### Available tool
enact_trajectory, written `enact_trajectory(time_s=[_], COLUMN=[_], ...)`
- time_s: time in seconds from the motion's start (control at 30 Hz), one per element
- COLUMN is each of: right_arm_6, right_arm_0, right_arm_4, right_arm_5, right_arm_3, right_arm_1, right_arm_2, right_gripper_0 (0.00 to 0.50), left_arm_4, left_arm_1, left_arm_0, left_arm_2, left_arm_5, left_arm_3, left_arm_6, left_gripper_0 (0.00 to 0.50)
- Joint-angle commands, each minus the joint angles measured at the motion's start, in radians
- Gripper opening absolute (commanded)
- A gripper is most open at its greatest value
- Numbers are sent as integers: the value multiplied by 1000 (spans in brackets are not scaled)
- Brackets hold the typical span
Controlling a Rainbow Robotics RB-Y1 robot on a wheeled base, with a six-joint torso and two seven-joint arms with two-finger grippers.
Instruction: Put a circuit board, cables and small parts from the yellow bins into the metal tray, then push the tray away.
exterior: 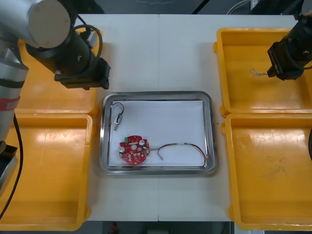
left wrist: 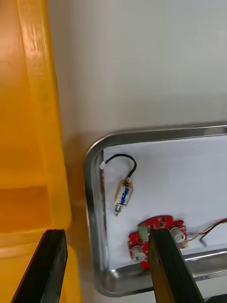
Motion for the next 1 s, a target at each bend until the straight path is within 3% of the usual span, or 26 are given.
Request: enact_trajectory(time_s=[0.03, 0.3, 0.47, 0.67, 0.83, 1.0], right_arm_6=[46, 235, 356, 516, 652, 755], right_arm_0=[26, 139, 185, 246, 335, 389], right_arm_4=[-2, -8, -22, -114, -192, -226], right_arm_5=[136, 418, 418, 418, 418, 418], right_arm_3=[-171, -553, -705, -903, -1139, -1279], right_arm_1=[-16, -16, -19, -34, -46, -54], right_arm_2=[18, 44, 47, 56, 127, 216], right_gripper_0=[0, 0, 0, 0, 0, 0], left_arm_4=[3, -11, -18, -18, -8, 18], left_arm_1=[49, 93, 98, 99, 99, 99], left_arm_0=[-20, -19, -20, -19, -19, -19], left_arm_2=[108, 234, 295, 334, 334, 334], left_arm_5=[10, 10, -19, -99, -197, -306], left_arm_3=[6, 90, 125, 154, 199, 269], left_arm_6=[-50, -215, -304, -377, -392, -421], left_gripper_0=[500, 500, 500, 500, 500, 500])
